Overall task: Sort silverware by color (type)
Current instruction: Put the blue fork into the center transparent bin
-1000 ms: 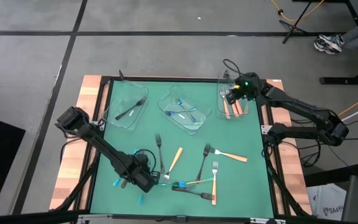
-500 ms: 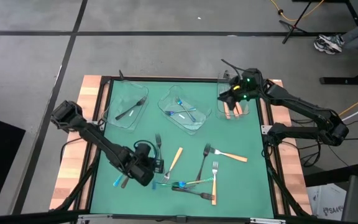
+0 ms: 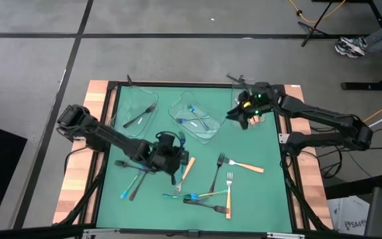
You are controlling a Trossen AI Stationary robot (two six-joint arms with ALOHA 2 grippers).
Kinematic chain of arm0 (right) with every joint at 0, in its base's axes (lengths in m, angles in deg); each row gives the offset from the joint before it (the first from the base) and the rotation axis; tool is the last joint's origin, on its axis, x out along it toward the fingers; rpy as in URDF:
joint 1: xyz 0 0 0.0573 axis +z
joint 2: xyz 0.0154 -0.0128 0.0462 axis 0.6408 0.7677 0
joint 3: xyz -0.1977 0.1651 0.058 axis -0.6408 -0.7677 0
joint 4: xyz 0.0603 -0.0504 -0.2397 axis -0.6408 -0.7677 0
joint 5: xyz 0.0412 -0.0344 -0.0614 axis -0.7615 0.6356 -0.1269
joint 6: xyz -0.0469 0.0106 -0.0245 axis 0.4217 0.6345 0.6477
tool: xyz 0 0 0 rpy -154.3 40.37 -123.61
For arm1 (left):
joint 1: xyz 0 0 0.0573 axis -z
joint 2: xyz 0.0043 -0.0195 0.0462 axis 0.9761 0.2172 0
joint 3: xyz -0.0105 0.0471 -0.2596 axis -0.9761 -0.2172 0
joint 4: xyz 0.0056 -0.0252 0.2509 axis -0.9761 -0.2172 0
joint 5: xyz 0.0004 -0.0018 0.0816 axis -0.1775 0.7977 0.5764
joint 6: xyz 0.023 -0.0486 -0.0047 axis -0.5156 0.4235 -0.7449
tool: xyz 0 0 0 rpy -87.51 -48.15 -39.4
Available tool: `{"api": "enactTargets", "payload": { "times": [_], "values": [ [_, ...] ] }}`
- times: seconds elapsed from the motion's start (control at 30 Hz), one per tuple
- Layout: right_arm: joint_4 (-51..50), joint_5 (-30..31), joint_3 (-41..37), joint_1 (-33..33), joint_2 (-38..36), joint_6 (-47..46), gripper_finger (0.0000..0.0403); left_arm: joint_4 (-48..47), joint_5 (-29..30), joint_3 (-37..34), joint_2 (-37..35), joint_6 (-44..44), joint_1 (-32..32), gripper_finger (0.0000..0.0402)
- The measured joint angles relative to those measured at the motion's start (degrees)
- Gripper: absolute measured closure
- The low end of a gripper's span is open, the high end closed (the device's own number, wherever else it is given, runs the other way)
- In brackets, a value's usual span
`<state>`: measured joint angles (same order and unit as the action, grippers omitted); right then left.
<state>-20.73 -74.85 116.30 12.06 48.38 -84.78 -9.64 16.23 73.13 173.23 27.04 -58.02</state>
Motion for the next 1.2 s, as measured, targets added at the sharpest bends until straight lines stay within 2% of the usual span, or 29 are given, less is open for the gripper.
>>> {"api": "enactTargets", "payload": {
  "times": [0.27,0.6,0.77,0.97,1.2],
  "values": [
    [7.38,9.83,0.0,13.91,0.0,0.03,0.0285,12.64,0.65,0.0,0.0,-15.5,-5.67,0.0392],
    [15.91,23.55,0.0,26.42,0.83,-2.34,0.0285,22.89,0.82,0.0,0.0,-25.6,-8.8,0.0392],
    [20.47,28.25,0.0,30.49,4.5,-2.84,0.0285,26.25,0.98,0.02,0.0,-28.62,-9.2,0.0392],
    [28.01,29.51,0.0,33.9,11.26,-2.78,0.0285,26.81,1.68,0.07,0.0,-29.42,-9.31,0.0391],
    [32.36,38.09,0.0,34.6,17.68,-2.77,0.0285,27.09,1.84,0.07,0.0,-29.46,-9.31,0.0391]
  ]
}}
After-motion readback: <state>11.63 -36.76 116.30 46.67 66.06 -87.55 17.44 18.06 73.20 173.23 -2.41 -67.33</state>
